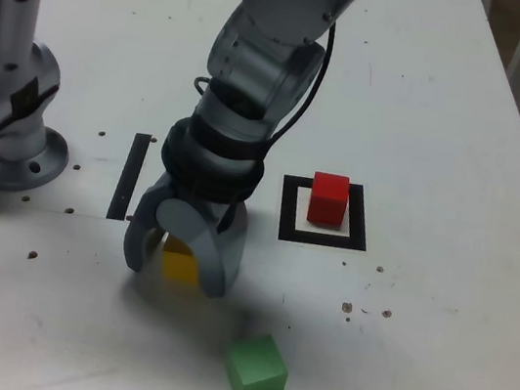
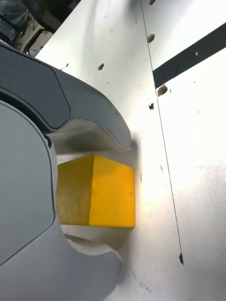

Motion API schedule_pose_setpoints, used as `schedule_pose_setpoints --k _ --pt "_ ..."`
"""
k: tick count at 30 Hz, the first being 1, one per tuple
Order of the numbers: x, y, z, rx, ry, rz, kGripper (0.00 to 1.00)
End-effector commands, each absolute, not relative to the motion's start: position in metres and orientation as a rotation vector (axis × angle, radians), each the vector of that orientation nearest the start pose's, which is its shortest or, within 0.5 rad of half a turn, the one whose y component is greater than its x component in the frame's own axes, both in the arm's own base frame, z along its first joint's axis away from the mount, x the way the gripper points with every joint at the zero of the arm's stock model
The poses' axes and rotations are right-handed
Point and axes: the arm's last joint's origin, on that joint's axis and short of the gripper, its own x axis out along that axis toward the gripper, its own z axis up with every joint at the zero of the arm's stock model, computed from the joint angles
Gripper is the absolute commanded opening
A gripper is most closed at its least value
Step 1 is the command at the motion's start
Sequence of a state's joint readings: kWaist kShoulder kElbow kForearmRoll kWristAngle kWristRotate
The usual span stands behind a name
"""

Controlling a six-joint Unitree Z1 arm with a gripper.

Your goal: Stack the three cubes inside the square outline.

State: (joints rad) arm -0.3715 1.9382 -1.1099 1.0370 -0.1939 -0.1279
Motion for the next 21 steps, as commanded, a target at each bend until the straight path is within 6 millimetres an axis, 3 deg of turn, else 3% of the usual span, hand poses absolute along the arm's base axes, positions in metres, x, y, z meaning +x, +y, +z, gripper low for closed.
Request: schedule_pose_setpoints --k 1,15,21 --pt "0.258 -0.111 0.193 0.085 1.898 -0.271 0.20" --pt "0.257 -0.111 0.197 0.083 1.887 -0.274 0.20" --pt "0.262 -0.111 0.212 0.105 1.900 -0.236 0.20"
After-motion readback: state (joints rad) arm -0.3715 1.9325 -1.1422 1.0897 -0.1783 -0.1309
